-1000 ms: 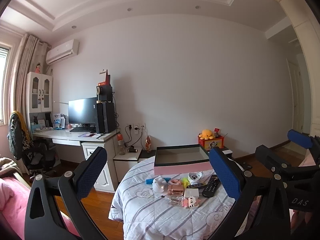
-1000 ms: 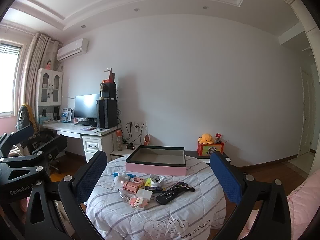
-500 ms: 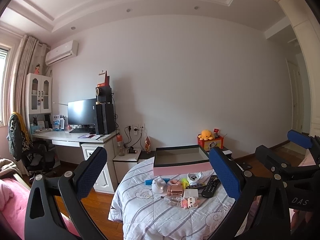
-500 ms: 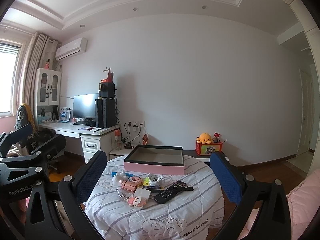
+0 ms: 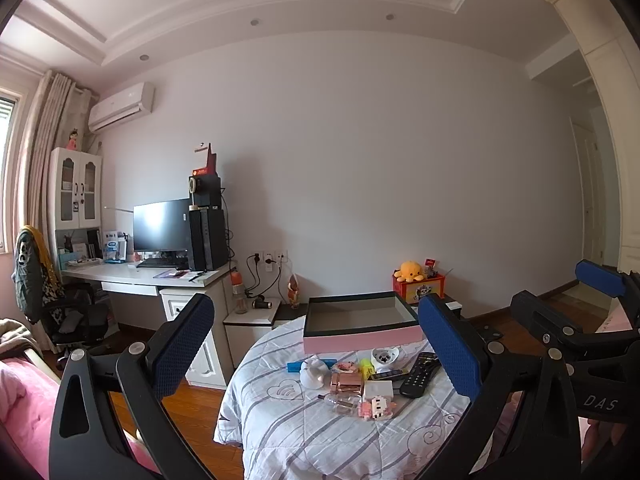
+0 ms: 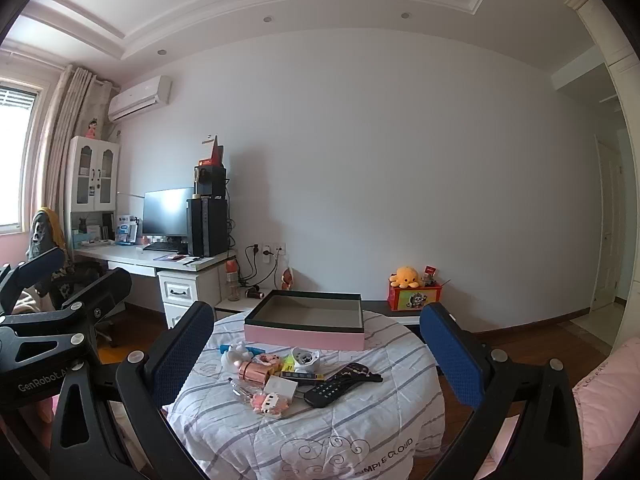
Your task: Organize rigid objects
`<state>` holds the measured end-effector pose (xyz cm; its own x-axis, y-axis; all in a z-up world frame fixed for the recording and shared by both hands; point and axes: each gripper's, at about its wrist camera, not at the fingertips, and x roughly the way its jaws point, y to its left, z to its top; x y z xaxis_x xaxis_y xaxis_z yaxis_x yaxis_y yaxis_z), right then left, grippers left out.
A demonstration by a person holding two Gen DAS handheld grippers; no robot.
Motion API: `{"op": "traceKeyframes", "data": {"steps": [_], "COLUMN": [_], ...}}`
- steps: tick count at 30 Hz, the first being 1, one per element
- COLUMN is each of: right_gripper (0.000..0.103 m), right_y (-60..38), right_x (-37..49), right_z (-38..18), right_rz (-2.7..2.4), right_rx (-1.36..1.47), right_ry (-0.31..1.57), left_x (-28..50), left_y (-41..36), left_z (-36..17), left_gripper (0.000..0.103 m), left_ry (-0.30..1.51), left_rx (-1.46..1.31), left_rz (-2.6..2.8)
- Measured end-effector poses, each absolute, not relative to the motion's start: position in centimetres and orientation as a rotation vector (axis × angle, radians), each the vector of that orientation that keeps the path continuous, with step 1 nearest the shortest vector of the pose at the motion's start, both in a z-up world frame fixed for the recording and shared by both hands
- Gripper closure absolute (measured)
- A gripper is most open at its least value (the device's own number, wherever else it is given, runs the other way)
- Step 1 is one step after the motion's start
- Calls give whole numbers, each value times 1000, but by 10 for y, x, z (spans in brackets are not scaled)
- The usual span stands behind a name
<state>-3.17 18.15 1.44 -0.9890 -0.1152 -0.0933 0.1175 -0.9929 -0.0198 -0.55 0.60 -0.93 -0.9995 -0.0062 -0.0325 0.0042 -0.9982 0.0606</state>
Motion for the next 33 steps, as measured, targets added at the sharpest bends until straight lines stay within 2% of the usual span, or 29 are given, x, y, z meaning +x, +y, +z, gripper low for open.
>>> {"op": "traceKeyframes", "data": {"steps": [33], "right_gripper": [0], "right_y": [186], "right_x": [-30], "right_z": [17], "right_rz": [-3047], "right_rx": [146], "right_ry": [44], "left_x": [-5], "left_y": [14], "left_z": [-3], "left_gripper": [0], "left_ry": [-123], "left_rx": [42], "left_rz": [-3145]}}
